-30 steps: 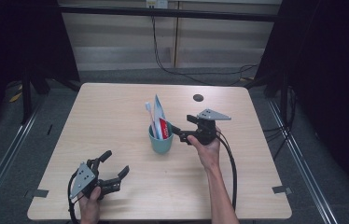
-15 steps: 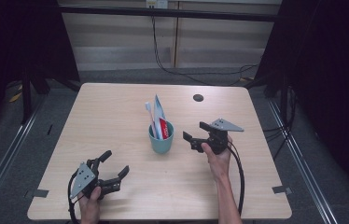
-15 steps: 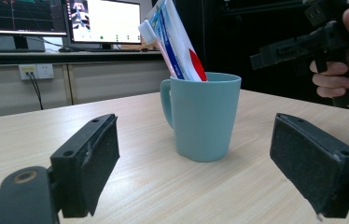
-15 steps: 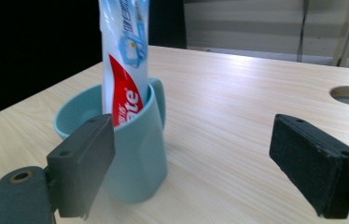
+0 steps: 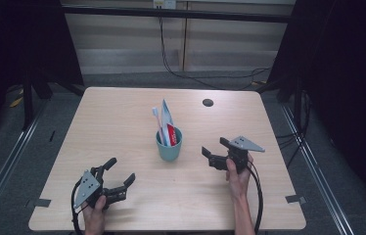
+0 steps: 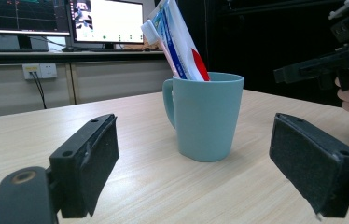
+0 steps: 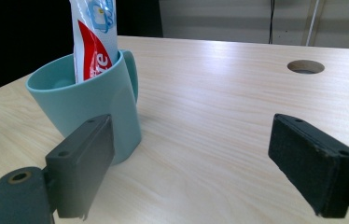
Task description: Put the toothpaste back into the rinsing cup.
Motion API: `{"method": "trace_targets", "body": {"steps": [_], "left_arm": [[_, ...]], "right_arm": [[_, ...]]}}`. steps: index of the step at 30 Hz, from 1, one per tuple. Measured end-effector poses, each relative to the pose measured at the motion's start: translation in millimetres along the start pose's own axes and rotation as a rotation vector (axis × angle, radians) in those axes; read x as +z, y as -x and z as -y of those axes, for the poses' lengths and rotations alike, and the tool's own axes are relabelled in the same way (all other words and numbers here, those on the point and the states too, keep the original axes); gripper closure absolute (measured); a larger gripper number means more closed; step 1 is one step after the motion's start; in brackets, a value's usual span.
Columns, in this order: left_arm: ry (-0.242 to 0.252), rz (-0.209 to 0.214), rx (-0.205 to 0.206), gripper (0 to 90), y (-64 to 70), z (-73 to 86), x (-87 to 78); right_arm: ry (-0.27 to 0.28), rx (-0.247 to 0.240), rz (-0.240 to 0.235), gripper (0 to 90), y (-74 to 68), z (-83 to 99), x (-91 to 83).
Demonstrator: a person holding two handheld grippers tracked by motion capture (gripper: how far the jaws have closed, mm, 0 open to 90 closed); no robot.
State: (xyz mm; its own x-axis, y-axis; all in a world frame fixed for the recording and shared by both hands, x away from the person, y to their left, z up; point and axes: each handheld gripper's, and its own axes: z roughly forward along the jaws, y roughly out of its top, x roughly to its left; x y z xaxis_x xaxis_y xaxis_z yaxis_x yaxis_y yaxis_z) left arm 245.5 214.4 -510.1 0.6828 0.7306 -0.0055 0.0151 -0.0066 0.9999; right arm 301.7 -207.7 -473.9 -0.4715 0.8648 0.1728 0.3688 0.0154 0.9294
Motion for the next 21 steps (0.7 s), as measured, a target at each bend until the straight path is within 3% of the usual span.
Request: {"method": "trace_targets", "body": {"steps": [9, 15, 21], "left_arm": [[0.0, 0.0, 0.0, 15.6, 0.0, 0.0, 0.0], [0.0, 0.0, 0.0, 15.5, 0.0, 0.0, 0.0], [0.0, 0.0, 0.001, 15.5, 0.0, 0.0, 0.0]], "right_arm": [[0.016, 0.01, 0.059, 14.1, 1.8, 18.0, -16.8], [0.007, -0.026, 0.097, 14.1, -3.5, 29.7, -25.8], [0.031, -0.027, 0.121, 14.1, -6.1, 41.8, -34.2]]}}
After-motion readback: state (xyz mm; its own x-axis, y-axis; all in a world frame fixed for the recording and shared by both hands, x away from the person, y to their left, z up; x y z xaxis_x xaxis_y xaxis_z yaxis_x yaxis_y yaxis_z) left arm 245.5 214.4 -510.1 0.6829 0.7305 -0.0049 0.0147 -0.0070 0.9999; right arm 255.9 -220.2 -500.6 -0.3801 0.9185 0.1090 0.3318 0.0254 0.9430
